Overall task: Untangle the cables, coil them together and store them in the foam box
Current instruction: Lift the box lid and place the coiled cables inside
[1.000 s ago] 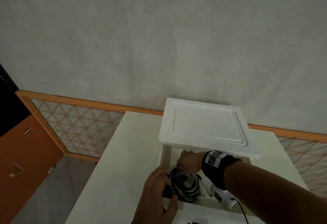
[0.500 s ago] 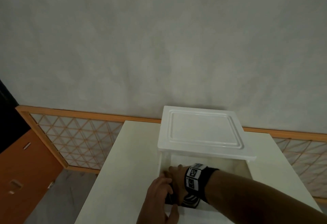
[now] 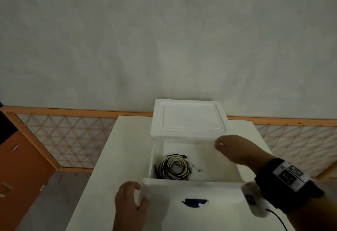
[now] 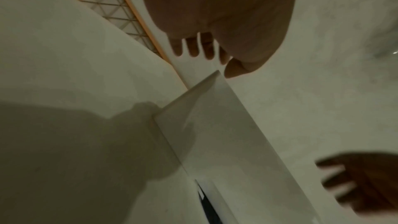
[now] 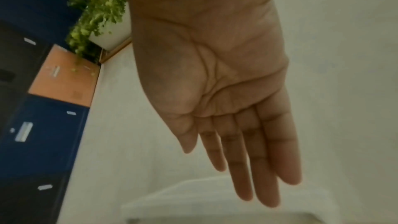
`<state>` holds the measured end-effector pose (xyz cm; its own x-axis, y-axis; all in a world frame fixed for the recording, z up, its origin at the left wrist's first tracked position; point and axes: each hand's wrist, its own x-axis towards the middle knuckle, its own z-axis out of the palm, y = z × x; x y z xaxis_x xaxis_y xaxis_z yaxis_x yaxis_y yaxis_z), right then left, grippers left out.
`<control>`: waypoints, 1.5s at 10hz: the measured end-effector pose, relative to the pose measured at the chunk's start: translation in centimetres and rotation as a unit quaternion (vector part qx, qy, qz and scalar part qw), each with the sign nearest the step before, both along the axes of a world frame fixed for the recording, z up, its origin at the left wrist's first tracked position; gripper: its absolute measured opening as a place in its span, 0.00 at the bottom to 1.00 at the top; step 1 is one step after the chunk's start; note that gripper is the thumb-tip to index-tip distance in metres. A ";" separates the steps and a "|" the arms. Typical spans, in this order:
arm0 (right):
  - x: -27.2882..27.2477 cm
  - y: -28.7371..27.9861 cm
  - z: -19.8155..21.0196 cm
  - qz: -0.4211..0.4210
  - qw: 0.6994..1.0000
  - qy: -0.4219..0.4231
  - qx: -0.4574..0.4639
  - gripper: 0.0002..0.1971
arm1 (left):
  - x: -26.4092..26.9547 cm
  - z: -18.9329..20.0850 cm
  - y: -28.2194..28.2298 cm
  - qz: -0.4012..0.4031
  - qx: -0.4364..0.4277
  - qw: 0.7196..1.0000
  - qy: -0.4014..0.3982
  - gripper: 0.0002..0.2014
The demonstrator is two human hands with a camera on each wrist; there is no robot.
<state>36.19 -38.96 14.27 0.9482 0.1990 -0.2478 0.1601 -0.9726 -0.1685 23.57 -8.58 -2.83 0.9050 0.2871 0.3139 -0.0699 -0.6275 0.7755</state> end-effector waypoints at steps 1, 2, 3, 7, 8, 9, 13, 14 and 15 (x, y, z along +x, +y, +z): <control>-3.8 -4.1 -3.9 -0.069 0.994 0.027 -0.079 0.17 | -1.4 0.4 -0.7 -0.001 -0.065 0.970 0.233 0.09; -7.0 -6.0 -6.4 -0.249 0.960 0.109 0.067 0.22 | -1.7 0.8 -2.0 -0.036 -0.171 0.910 0.376 0.10; -9.3 -5.6 -7.7 -0.405 0.864 0.170 0.244 0.27 | -1.6 1.8 -3.2 0.000 -0.366 0.843 0.394 0.09; -10.1 0.6 -8.4 -0.498 0.298 0.109 0.807 0.31 | 1.2 3.7 -5.2 0.071 -0.646 0.692 0.313 0.06; -10.2 0.9 -9.6 -0.496 0.248 0.109 0.825 0.38 | 2.1 3.2 -5.1 0.083 -0.653 0.699 0.279 0.04; -9.6 1.1 -10.1 -0.475 0.264 0.094 0.834 0.35 | 3.1 3.3 -5.0 0.081 -0.660 0.701 0.257 0.05; -7.7 1.1 -11.3 -0.469 0.306 0.094 0.823 0.35 | 3.2 2.3 -6.4 0.025 -0.586 0.781 0.215 0.12; -7.3 1.1 -11.9 -0.481 0.311 0.104 0.813 0.40 | 3.1 0.8 -6.4 -0.005 -0.533 0.816 0.224 0.20; -7.0 1.5 -12.3 -0.467 0.322 0.102 0.817 0.37 | 3.5 1.6 -7.0 -0.012 -0.522 0.818 0.240 0.25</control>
